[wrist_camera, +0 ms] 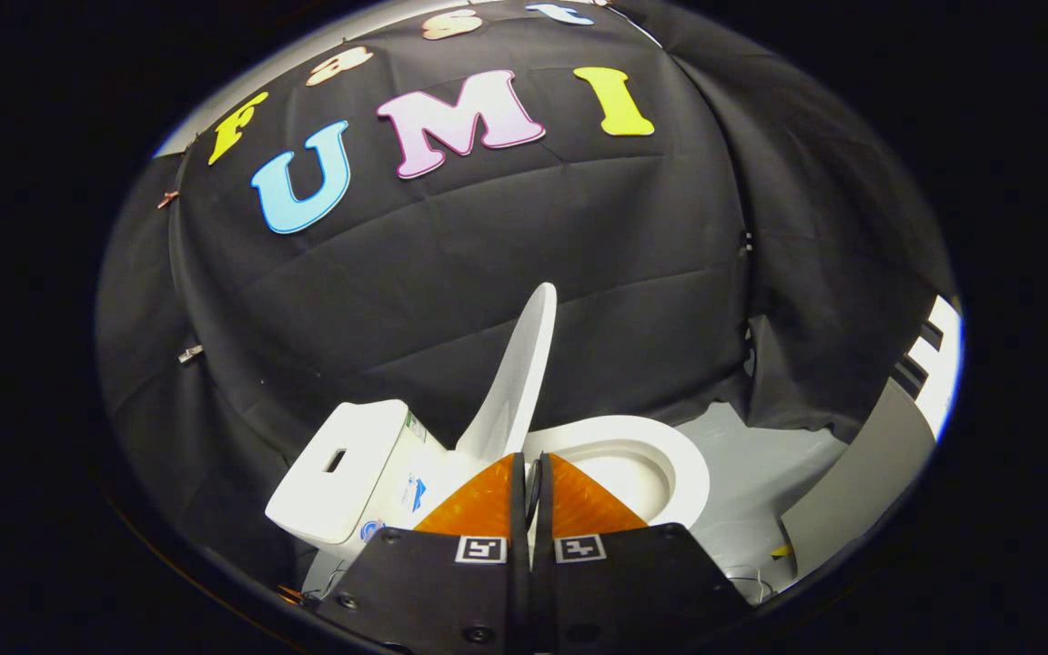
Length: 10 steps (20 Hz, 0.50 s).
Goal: Open the toilet lid.
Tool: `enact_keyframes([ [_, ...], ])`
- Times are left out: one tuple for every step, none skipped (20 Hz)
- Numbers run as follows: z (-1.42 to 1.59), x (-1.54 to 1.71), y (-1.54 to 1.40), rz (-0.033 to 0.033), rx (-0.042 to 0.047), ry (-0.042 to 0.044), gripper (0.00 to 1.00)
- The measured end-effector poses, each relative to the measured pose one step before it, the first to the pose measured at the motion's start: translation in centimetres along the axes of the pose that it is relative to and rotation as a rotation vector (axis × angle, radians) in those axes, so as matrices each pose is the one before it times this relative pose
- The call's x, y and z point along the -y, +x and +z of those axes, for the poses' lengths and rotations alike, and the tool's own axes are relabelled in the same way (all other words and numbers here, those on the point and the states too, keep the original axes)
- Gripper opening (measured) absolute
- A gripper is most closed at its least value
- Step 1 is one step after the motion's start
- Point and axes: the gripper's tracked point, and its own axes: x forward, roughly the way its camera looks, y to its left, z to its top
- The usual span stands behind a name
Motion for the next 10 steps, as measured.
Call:
enact_keyframes([
  [0.151,-0.790,-0.067,-0.01203,0.00364,-0.00795,0.05],
  [0.212,-0.784,-0.197,-0.00816,0.00701,-0.01291,0.05],
  [0.178,-0.775,-0.086,-0.00607,0.01001,-0.01125,0.05],
  [0.255,-0.870,-0.176,-0.00395,0.00993,-0.01600,0.05],
  [0.078,-0.872,-0.117,-0.00751,0.00706,-0.02088,0.05],
  [0.105,-0.696,-0.008,-0.01136,0.00476,-0.02083,0.05],
  [0.371,-0.725,-0.106,-0.00867,0.00313,-0.00882,0.05],
  [0.188,-0.853,-0.197,-0.00035,0.00410,-0.00388,0.05],
  [0.196,-1.019,-0.178,0.00475,0.00345,0.00162,0.05],
  [0.196,-0.980,-0.184,0.00538,0.00479,-0.00288,0.05],
])
